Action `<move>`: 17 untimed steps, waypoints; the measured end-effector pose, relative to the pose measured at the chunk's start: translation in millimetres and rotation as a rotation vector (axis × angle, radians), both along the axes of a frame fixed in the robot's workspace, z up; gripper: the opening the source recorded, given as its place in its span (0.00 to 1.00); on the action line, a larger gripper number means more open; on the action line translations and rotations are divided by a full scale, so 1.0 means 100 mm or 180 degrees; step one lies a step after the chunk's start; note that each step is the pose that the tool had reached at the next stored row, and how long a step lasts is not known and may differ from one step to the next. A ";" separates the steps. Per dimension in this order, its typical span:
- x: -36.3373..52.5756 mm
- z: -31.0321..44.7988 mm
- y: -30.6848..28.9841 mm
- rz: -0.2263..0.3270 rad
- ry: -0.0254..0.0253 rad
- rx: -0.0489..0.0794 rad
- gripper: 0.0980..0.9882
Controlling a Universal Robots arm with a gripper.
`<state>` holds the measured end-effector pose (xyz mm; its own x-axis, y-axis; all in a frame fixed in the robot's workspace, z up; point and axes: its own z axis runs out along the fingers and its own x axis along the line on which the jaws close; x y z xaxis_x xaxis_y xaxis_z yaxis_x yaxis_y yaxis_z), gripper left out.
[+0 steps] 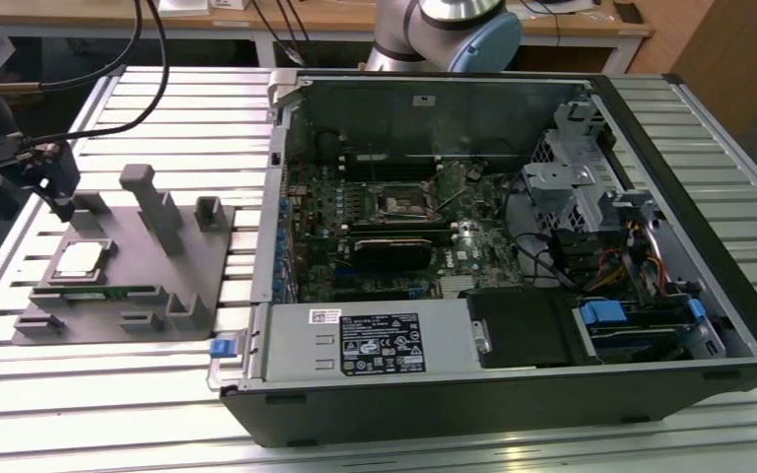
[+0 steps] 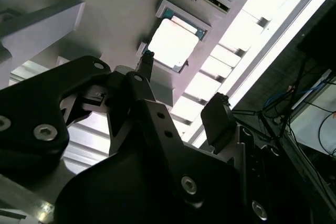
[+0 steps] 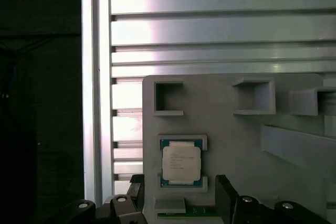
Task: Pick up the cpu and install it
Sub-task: 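Pick up the cpu and move it towards the insertion slot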
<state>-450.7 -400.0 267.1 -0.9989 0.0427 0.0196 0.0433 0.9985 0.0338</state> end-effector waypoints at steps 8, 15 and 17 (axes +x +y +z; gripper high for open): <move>0.000 -0.025 0.000 0.0000 0.0000 0.0000 0.62; 0.000 -0.072 0.000 0.0000 -0.0001 0.0000 0.62; 0.001 -0.095 0.000 0.0000 -0.0002 0.0000 0.62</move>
<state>-450.7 -400.1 257.6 -0.9989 0.0426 0.0189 0.0432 0.9985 0.0339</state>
